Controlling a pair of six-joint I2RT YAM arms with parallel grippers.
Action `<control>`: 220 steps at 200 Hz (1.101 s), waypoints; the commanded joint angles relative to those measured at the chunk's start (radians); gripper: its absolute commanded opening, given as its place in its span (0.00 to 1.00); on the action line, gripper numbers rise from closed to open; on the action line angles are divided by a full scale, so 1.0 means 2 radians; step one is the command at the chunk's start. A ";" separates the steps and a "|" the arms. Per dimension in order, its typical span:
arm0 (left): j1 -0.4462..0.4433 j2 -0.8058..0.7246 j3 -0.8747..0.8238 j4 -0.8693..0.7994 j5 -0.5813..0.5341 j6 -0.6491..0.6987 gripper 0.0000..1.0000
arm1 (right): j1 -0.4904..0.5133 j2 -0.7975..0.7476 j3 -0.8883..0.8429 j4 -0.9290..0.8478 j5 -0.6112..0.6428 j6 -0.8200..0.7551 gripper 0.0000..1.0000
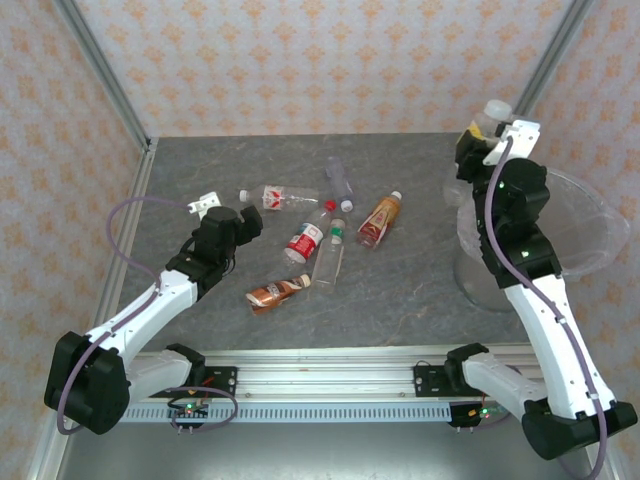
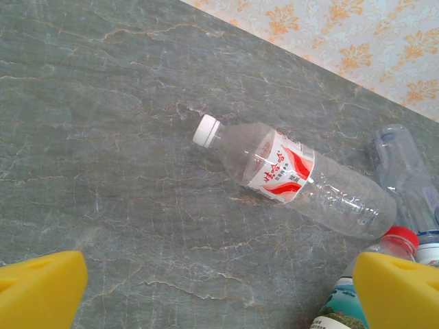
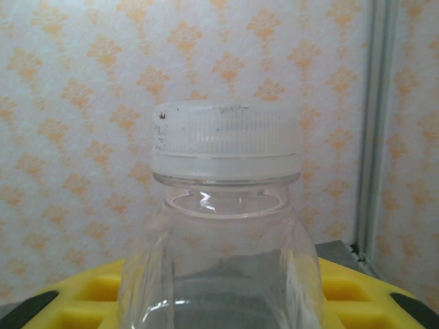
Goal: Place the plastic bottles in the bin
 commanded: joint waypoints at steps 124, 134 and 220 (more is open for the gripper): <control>0.004 0.011 0.005 0.024 0.004 -0.003 1.00 | -0.210 0.049 0.066 -0.200 0.076 -0.055 0.00; 0.005 0.014 0.009 0.021 0.005 0.000 1.00 | -0.213 0.055 0.065 -0.211 0.073 -0.066 0.00; 0.005 -0.011 0.016 0.013 0.061 0.006 1.00 | -0.238 0.091 0.015 -0.233 0.069 -0.132 0.00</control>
